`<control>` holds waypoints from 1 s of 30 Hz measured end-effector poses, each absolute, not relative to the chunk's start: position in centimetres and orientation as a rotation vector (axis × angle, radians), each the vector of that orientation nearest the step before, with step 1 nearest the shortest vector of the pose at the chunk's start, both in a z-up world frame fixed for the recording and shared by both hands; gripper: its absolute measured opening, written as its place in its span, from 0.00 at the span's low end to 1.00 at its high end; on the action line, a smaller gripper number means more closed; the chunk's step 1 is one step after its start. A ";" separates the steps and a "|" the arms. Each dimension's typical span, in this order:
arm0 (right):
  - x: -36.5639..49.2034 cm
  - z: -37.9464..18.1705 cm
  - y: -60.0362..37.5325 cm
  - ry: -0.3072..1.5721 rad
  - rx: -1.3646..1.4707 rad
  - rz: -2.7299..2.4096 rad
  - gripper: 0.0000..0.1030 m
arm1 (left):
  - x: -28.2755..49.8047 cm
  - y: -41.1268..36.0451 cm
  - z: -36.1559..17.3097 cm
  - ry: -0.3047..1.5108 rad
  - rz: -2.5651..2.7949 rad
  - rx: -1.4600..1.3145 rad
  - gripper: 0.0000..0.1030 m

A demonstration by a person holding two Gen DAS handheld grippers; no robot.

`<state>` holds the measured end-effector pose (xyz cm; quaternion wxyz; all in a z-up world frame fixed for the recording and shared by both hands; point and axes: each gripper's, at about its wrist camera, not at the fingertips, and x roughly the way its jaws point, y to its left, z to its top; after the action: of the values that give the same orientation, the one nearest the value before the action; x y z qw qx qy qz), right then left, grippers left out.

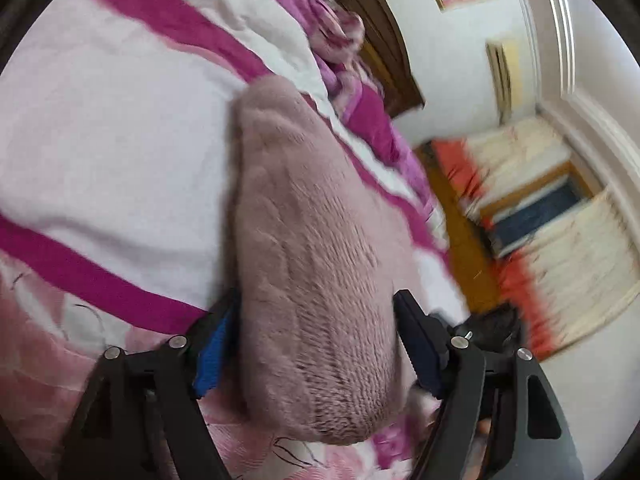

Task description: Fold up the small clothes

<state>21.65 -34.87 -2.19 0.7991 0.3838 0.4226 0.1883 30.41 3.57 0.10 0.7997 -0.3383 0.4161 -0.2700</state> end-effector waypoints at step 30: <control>24.1 -1.5 -32.4 0.885 0.962 0.440 0.37 | 29.8 2.2 2.7 1.040 -0.479 -0.608 0.17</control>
<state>24.11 -32.39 -1.47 0.7715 0.4437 0.4082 0.2030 29.80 2.19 2.71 0.7972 -0.2830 0.4845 -0.2230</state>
